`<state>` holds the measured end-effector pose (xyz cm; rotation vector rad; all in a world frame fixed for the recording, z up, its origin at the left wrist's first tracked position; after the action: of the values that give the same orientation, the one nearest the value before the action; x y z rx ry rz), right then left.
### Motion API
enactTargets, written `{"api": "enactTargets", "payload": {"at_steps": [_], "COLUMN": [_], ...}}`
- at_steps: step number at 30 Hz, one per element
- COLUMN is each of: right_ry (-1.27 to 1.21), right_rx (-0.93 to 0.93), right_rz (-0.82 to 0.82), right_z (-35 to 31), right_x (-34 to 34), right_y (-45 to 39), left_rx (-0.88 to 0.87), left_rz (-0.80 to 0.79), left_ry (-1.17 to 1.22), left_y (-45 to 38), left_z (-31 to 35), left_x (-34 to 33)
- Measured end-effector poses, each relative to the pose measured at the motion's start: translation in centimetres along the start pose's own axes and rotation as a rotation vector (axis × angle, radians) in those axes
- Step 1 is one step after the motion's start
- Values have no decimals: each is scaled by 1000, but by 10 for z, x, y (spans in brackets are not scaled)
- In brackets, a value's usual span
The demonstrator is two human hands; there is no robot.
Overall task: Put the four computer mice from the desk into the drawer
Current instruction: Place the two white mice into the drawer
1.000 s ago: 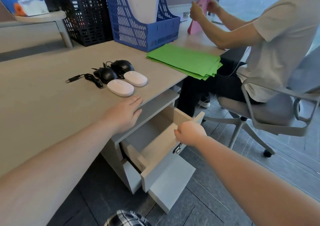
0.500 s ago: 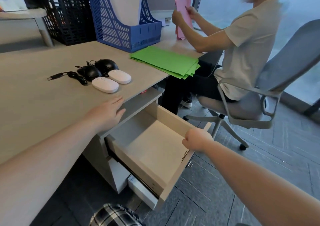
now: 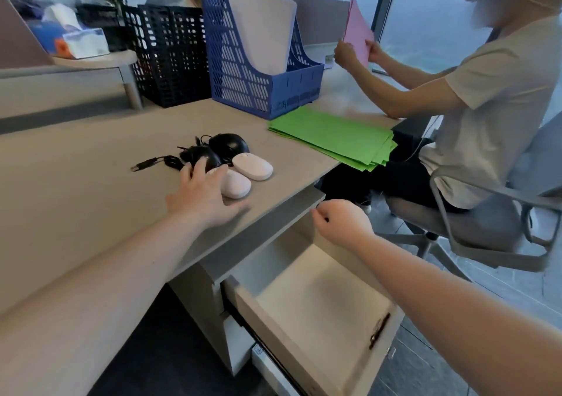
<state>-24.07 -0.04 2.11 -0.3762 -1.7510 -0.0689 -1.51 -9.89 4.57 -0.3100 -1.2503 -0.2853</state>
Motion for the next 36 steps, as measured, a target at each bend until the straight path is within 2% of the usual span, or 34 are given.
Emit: {"api": "enactTargets", "payload": {"at_steps": [3, 5, 9, 13, 17, 20, 23, 31, 36], "right_ry": [-72, -98, -169, -239, -319, -367, -381, -347, -320], "right_rx": [60, 91, 100, 87, 24, -15, -41, -95, -166], "right_rz": [105, 131, 53, -41, -61, -97, -113, -45, -40], "right_z": [-32, -50, -80, -102, -106, -98, -81, -20, 26], "right_x": [13, 13, 1, -16, -19, -19, -13, 27, 29], "right_y": [-36, -58, -95, -112, -115, -107, -94, -42, -5], "left_rx": [46, 78, 92, 29, 40, 59, 45, -21, -98], "left_rz": [-107, -120, -38, 77, 84, 70, 45, 113, 93], "left_ry": [26, 8, -17, -7, 61, 140, 122, 152, 228], "left_y": [-21, -35, -50, -47, -45, -42, -35, 1, 40], "left_z": [-10, -12, -4, 3, 4, 4, 12, 71, 118], "left_x": [-11, -15, -15, -15, -17, -15, -16, 5, -19]}}
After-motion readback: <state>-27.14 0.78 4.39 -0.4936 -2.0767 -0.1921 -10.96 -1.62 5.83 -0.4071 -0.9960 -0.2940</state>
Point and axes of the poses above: each hand's wrist, its own y-axis away from the middle knuckle, its own x-axis out of the back of the hand, z = x × y, the point moved 10 cm from there along -y, towards the middle knuckle, and after that the axes turned 4 degrees about -x, right-handed, at the moved point
